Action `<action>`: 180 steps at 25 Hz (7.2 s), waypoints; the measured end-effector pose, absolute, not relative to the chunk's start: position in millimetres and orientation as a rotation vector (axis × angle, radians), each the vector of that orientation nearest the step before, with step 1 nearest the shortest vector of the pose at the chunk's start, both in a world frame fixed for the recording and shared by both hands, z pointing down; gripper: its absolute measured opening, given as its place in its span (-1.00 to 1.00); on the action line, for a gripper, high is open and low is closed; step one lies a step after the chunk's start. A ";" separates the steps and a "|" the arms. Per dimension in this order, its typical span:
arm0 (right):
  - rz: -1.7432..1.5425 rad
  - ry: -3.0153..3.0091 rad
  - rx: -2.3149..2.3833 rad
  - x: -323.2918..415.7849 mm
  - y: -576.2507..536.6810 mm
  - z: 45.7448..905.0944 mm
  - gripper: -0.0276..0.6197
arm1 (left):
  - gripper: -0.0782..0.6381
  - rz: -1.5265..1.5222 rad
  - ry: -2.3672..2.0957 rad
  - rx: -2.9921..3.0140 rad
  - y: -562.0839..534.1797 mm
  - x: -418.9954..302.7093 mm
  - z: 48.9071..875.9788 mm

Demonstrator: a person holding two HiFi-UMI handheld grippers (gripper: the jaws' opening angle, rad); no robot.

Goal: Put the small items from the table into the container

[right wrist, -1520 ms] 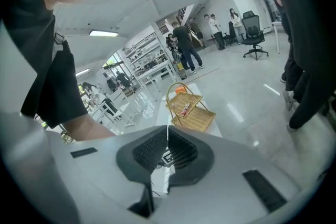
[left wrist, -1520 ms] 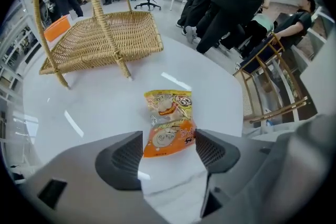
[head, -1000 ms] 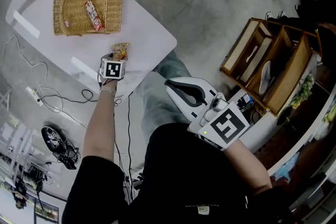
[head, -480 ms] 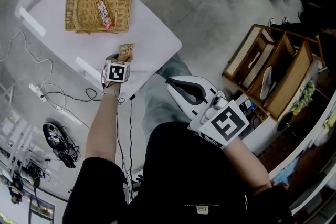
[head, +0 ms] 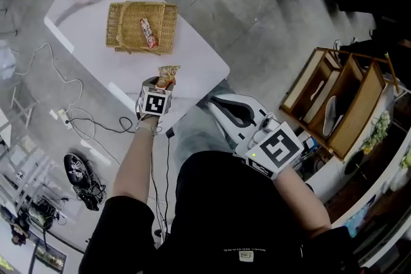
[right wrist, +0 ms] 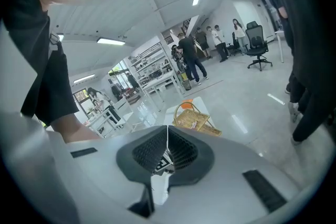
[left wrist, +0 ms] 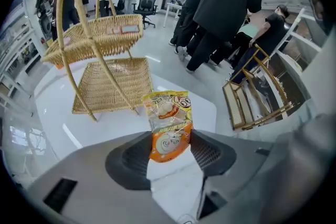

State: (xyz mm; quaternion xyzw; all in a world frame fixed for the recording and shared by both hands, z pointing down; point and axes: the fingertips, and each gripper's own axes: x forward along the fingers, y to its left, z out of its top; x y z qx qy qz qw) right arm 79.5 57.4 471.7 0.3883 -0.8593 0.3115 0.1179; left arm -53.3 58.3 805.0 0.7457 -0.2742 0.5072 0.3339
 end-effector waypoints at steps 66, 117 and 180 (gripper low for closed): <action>0.691 -2.518 1.352 59.9 -1.5 392.0 -0.88 | -0.19 1.230 -1.051 1.984 -161.3 -160.7 644.7; 0.623 -2.725 1.029 4.9 -27.1 371.4 -0.88 | -0.19 0.855 -1.306 2.269 -118.8 -134.1 469.5; 0.405 -2.916 0.112 -112.0 68.4 337.4 -0.88 | -0.77 0.178 -2.000 1.988 110.1 -157.1 331.6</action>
